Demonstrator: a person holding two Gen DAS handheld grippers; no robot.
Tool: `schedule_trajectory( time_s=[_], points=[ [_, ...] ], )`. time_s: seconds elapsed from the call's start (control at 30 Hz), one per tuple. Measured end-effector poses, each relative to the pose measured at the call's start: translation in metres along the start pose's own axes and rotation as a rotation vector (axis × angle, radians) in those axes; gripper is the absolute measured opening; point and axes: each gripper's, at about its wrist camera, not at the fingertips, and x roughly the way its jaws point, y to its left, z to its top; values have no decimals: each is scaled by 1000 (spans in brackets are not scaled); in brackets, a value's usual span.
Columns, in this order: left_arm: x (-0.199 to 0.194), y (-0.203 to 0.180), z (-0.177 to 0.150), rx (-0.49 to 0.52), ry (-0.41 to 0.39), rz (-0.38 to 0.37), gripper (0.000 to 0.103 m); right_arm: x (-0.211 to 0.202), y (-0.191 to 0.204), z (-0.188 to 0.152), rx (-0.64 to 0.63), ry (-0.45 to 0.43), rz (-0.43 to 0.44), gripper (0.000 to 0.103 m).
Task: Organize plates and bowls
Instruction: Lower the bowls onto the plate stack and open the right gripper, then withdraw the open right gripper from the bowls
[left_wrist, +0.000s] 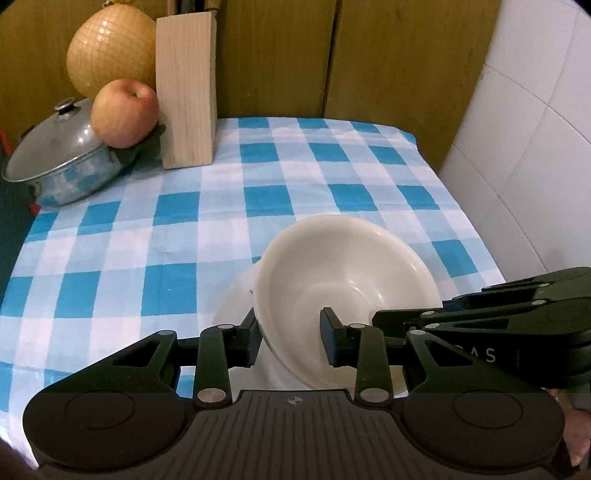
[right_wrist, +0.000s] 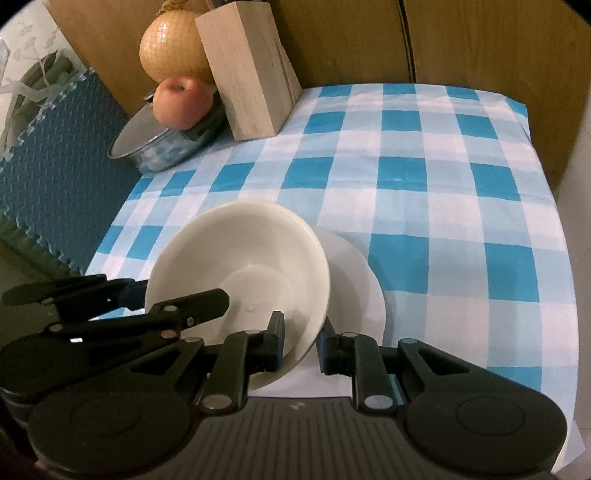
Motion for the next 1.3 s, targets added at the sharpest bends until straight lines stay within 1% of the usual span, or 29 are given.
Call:
schedule_trajectory(
  time_s=[0.13,0.23,0.33,0.53,0.67,0.83,0.9,1.0,1.07,1.2,1.27,1.3],
  points=[
    [1,-1,-2,3,10,-9,41,3,1,0,-13,23,-19,19],
    [5,-1,-3,-3,28,-2,41,-2,-3,0,-2,3,-20,23],
    [1,2,-3,-7,2,24,47,-8,-8,2,13,-25,-24,25],
    [-10,10,1,-35,-52,23,59,-19,-15,8,44,-80,-21,25],
    [-14,7,2,-21,-82,39,59,-23,-9,8,11,-118,-50,25],
    [-15,6,3,-15,-96,47,59,-29,-3,7,-14,-164,-83,26],
    [-15,7,3,-20,-99,53,59,-32,-2,7,-12,-189,-94,29],
    [-14,8,4,-41,-106,77,61,-39,-1,6,-1,-221,-88,32],
    [-16,7,4,-43,-123,95,68,-42,0,4,0,-239,-91,34],
    [-23,2,4,-33,-174,146,75,-47,4,-3,-8,-265,-101,39],
    [-27,0,1,-42,-191,166,84,-49,5,-7,-10,-277,-104,40],
    [-29,-1,-1,-44,-199,172,85,-50,5,-8,-10,-282,-108,41]
  ],
)
